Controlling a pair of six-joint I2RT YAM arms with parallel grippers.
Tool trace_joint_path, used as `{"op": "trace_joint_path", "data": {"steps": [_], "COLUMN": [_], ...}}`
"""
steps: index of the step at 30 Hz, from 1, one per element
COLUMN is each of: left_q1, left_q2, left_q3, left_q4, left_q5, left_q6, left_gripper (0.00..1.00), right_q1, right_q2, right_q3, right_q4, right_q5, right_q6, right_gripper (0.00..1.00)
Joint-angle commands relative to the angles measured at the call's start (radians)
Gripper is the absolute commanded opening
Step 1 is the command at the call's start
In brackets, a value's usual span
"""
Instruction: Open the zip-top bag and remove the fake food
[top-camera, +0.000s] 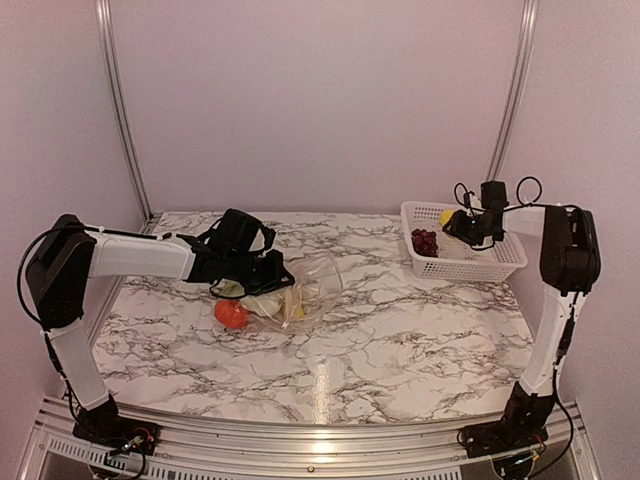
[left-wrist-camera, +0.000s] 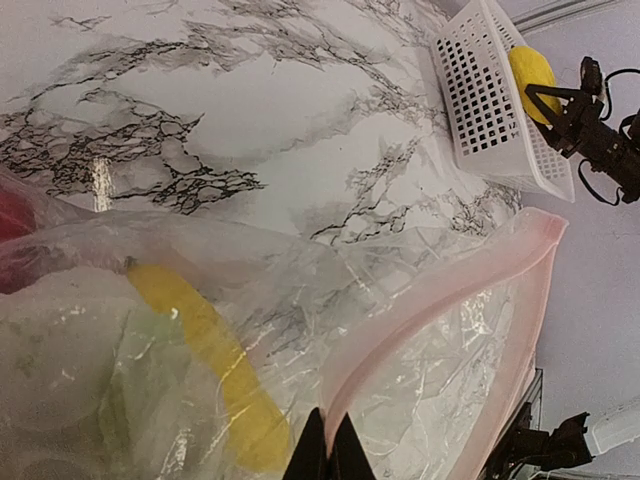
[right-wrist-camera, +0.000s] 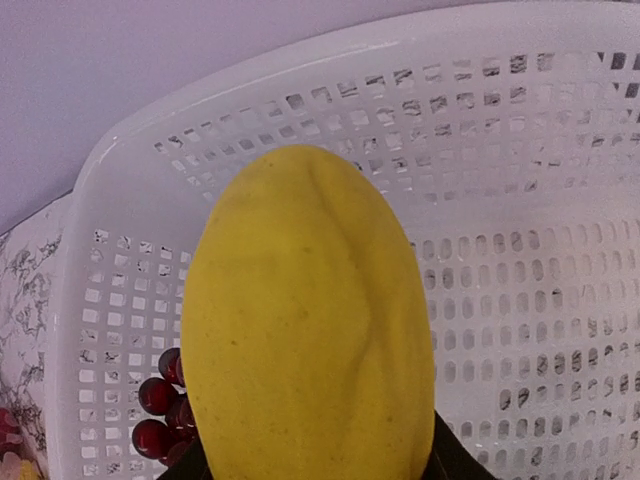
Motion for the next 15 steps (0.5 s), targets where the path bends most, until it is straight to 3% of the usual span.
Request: {"op": "trace_joint_path", "data": {"steps": [1,4,7,15], "left_q1": [0.005,0.005,0.005,0.003], "left_q2": [0.009,0.015,0.018,0.008], "left_q3": [0.019,0.021,0.029,0.043], "left_q4": [-0.017,-0.016,-0.028,-0.03], "left_q5": [-0.01,-0.009,-0.007,0.011], "left_q6": [-0.002,0.001,0.014,0.03], "left_gripper": [0.0,0.0,0.0,0.0], "right_q1": [0.004,0.003,0.004,0.04], "right_q2": [0.065,0.088,0.088,-0.074], "right_q3": [0.101,0.134,0.156,0.122], "right_q4": [-0.062,-0.09,-0.105,-0.121], "right_q5": [0.019,0.007,0.004,-0.021], "right_q6": [-0.035,-0.053,-0.056,-0.074], "right_gripper": [0.52,0.65,0.71,0.71]}}
